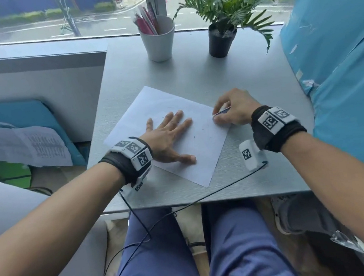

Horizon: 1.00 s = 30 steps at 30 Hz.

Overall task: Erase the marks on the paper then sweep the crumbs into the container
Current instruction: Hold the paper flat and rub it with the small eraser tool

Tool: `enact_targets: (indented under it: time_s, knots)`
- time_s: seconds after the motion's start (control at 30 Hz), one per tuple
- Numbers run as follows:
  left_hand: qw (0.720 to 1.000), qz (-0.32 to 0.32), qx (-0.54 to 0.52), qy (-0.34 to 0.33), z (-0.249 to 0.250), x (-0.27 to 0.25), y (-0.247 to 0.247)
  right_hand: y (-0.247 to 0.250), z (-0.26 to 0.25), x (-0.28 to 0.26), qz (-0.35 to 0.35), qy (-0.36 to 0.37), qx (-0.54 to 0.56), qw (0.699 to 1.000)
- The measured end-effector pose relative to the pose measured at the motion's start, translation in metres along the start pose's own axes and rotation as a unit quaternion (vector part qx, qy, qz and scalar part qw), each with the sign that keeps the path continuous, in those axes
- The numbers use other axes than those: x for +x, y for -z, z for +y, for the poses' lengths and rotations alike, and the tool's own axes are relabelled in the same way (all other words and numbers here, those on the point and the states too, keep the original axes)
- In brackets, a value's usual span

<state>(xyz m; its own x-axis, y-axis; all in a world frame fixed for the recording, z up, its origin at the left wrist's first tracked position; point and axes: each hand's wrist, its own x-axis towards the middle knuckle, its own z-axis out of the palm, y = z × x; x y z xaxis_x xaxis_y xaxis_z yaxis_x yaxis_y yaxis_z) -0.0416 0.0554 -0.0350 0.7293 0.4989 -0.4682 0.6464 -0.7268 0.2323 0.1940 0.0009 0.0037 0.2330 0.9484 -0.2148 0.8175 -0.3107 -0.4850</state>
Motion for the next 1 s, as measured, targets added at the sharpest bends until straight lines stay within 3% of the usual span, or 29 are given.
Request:
enact_targets:
  time_s: [0.07, 0.2, 0.23, 0.3, 0.37, 0.43, 0.53, 0.67, 0.7, 0.77, 0.87, 0.93, 1.0]
  knots:
    - [1.000, 0.003, 0.022, -0.008, -0.004, -0.005, 0.002, -0.001, 0.008, 0.000, -0.021, -0.021, 0.012, 0.999]
    - [0.991, 0.033, 0.083, 0.097, -0.009, -0.015, 0.011, -0.003, 0.013, 0.006, -0.046, -0.023, 0.027, 0.998]
    - [0.989, 0.053, 0.098, 0.094, -0.004, -0.017, 0.012, -0.002, 0.013, 0.009, -0.047, -0.021, 0.021, 0.998]
    - [0.991, 0.066, 0.112, -0.013, 0.016, -0.021, 0.007, -0.002, 0.013, 0.011, -0.052, -0.016, 0.010, 0.998]
    - [0.982, 0.028, 0.103, -0.156, 0.043, -0.023, -0.004, -0.001, 0.013, 0.011, -0.056, -0.008, 0.010, 0.998]
    - [0.971, -0.016, 0.074, -0.228, 0.059, -0.020, -0.015, -0.001, 0.014, 0.012, -0.058, -0.003, 0.012, 0.998]
    - [0.980, -0.023, 0.062, -0.189, 0.045, -0.008, -0.014, -0.001, 0.013, 0.011, -0.058, 0.001, 0.007, 0.998]
    - [0.997, -0.006, 0.072, 0.012, 0.002, -0.001, 0.013, -0.002, 0.011, 0.010, -0.057, -0.013, 0.009, 0.998]
    - [0.996, 0.005, 0.084, 0.034, 0.000, -0.003, 0.015, -0.003, 0.011, 0.010, -0.057, -0.015, 0.010, 0.998]
    - [0.993, 0.022, 0.113, -0.030, 0.011, -0.009, 0.010, -0.002, 0.009, 0.011, -0.057, -0.014, 0.009, 0.998]
    - [0.973, -0.029, 0.090, -0.212, 0.046, -0.019, -0.010, -0.001, 0.009, 0.009, -0.055, -0.010, 0.011, 0.998]
    - [0.972, -0.044, 0.058, -0.221, 0.048, -0.015, -0.011, -0.001, 0.008, 0.008, -0.055, -0.007, 0.015, 0.998]
    - [0.987, -0.034, 0.051, -0.152, 0.028, -0.004, 0.000, -0.001, 0.007, 0.006, -0.051, -0.006, 0.016, 0.999]
